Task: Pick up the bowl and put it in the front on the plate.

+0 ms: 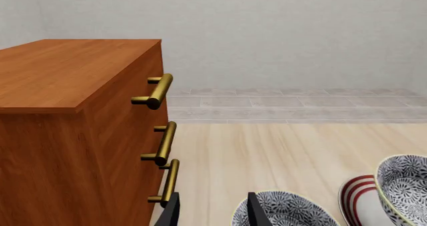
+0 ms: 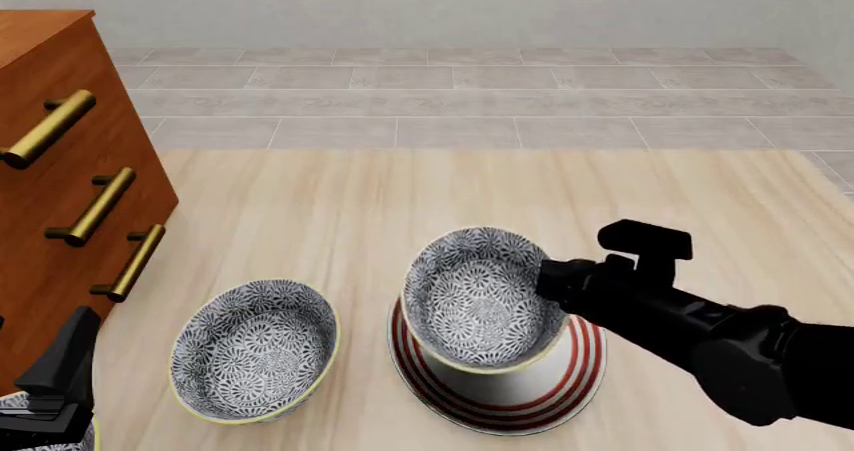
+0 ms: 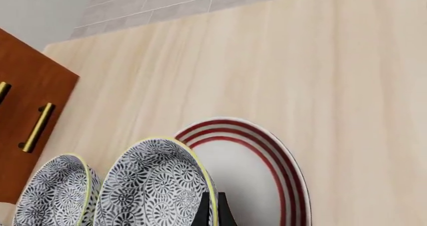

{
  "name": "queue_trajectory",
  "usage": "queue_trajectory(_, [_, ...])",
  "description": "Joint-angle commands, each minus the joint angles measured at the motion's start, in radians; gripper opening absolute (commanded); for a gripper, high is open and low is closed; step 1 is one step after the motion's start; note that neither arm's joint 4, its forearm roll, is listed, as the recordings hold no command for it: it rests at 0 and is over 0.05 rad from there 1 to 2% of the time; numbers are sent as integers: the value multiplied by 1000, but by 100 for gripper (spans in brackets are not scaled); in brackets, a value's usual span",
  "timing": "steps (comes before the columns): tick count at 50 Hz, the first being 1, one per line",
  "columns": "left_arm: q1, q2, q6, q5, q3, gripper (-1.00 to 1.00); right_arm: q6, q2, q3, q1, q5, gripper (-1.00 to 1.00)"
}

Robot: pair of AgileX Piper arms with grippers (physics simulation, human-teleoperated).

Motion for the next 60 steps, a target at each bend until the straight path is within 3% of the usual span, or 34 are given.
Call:
queue_trajectory(1, [0,0,0,0,0,100,33,7,25,-1,-25,-100])
queue_trajectory(22, [0,0,0,0,0,100,48,43,57,-5,-75,-100])
queue_trajectory(52, [0,0,0,0,0,100,21,67,22,-16,-44,-100])
queue_trajectory(53, [0,0,0,0,0,100,20,69,21,-20,-45,100])
queue_trajectory(54, [0,0,0,0,0,100,-1,75,9,-41,-32,100])
queue_trajectory(60, [0,0,0,0,0,100,1,64,16,-39,-38,100])
